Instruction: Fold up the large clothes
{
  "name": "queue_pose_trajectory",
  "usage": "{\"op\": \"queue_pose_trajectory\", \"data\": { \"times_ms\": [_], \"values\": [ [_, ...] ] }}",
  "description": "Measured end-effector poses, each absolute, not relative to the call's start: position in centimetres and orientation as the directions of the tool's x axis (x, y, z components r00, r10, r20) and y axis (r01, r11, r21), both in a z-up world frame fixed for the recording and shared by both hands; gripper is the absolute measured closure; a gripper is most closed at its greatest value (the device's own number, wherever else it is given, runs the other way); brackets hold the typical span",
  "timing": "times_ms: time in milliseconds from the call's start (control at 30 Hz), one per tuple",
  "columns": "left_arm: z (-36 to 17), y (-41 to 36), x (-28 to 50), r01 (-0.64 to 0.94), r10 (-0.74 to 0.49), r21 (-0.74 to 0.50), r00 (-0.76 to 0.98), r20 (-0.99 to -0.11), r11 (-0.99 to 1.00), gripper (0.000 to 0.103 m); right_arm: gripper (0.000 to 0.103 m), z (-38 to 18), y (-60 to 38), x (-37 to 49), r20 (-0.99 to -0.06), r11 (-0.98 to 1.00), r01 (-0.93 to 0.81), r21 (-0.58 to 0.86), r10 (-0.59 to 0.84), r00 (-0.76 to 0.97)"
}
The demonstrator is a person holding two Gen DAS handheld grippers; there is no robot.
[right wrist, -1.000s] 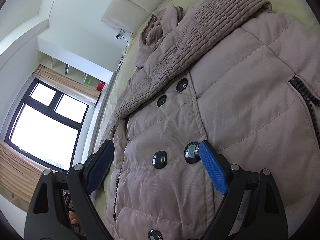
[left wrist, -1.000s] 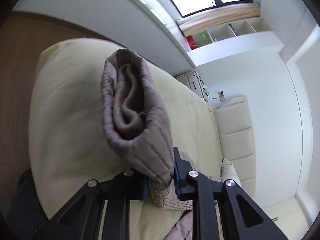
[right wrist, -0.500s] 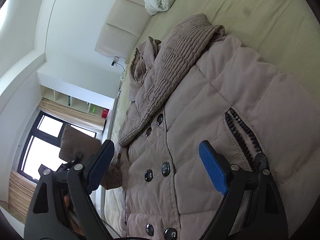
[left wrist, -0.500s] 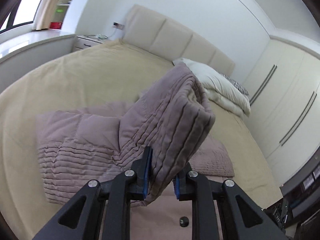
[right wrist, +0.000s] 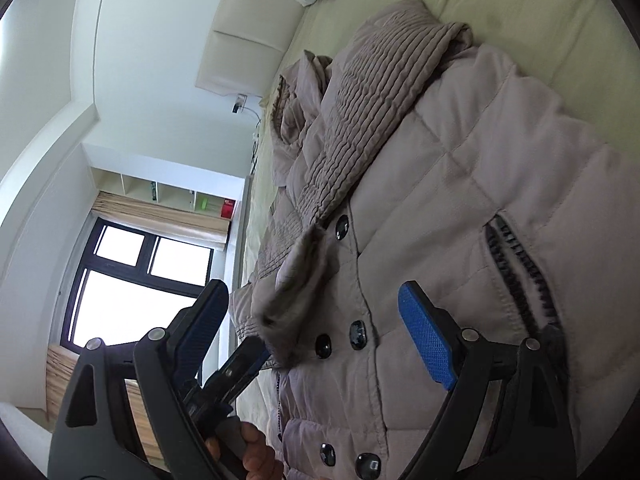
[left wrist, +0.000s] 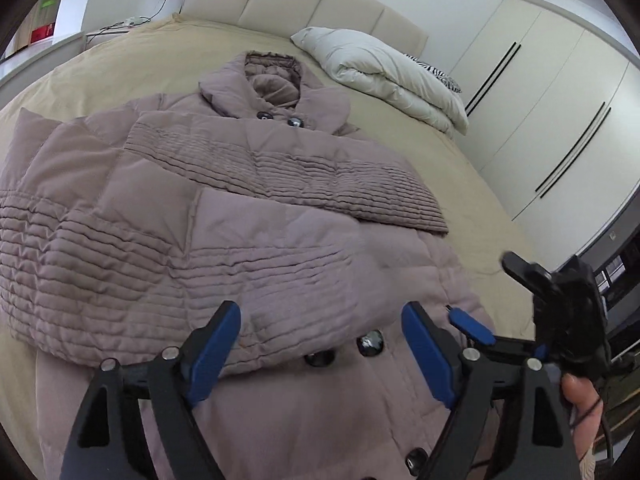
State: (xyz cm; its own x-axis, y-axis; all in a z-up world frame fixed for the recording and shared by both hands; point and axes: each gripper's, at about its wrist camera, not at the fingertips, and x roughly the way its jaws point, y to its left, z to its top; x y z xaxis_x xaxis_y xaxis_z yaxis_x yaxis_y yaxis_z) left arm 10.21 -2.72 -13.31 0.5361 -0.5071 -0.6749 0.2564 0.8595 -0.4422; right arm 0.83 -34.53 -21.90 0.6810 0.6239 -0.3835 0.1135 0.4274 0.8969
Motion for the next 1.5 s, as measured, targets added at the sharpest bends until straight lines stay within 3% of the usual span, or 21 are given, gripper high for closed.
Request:
{"op": "queue_pose_trajectory", "data": {
  "times_ms": [167, 333, 433, 667, 1033, 1100, 1133, 1167, 1200, 1333, 1500],
  "values": [
    [-11.6, -0.9, 8.4, 0.242, -0.588, -0.557, 0.535, -0.606, 0.794, 0.017, 0.016, -21.9, -31.7, 3.1, -0.408, 0.427, 0.129, 0.895, 0.668, 0.622],
    [-11.1, 3.3, 7.0, 0.181, -0.547, -0.562, 0.588, -0.597, 0.807, 0.017, 0.016, -22.5, -28.5, 5.9, -0.434, 0.433, 0.128, 0.892, 0.746, 0.504],
    [-11.8, 5.8, 6.6, 0.119, -0.515, -0.571, 0.607, -0.605, 0.812, 0.017, 0.016, -23.5, -26.1, 7.9, -0.511, 0.487, 0.174, 0.856, 0.747, 0.425],
    [-12.8, 8.9, 6.3, 0.042, -0.473, -0.584, 0.634, -0.611, 0.811, 0.017, 0.016, -25.1, -22.9, 12.5, -0.529, 0.488, 0.205, 0.849, 0.792, 0.306],
    [-13.7, 9.5, 6.4, 0.024, -0.480, -0.603, 0.632, -0.609, 0.798, 0.018, 0.016, -25.9, -22.3, 13.9, -0.523, 0.491, 0.181, 0.852, 0.808, 0.270],
    [-13.5, 9.5, 6.2, 0.028, -0.476, -0.597, 0.635, -0.609, 0.802, 0.018, 0.023, -25.6, -22.0, 14.1, -0.542, 0.519, 0.155, 0.840, 0.798, 0.265],
    [-13.5, 9.5, 6.1, 0.028, -0.472, -0.593, 0.637, -0.610, 0.805, 0.018, 0.040, -25.3, -21.6, 14.2, -0.557, 0.542, 0.133, 0.830, 0.787, 0.267],
    [-13.5, 9.6, 6.0, 0.026, -0.468, -0.591, 0.639, -0.611, 0.806, 0.018, 0.065, -25.1, -21.4, 14.2, -0.562, 0.552, 0.118, 0.825, 0.782, 0.269],
    [-13.5, 9.6, 5.9, 0.022, -0.465, -0.590, 0.639, -0.612, 0.807, 0.018, 0.077, -25.2, -21.4, 14.1, -0.556, 0.547, 0.116, 0.829, 0.786, 0.271],
    [-13.7, 10.1, 5.8, 0.000, -0.447, -0.584, 0.643, -0.621, 0.812, 0.018, 0.082, -22.9, -20.5, 14.1, -0.547, 0.562, 0.046, 0.826, 0.779, 0.307],
    [-13.9, 10.5, 5.9, -0.022, -0.426, -0.578, 0.652, -0.627, 0.816, 0.018, 0.084, -17.5, -20.0, 14.7, -0.459, 0.508, -0.038, 0.861, 0.807, 0.370]
  ]
}}
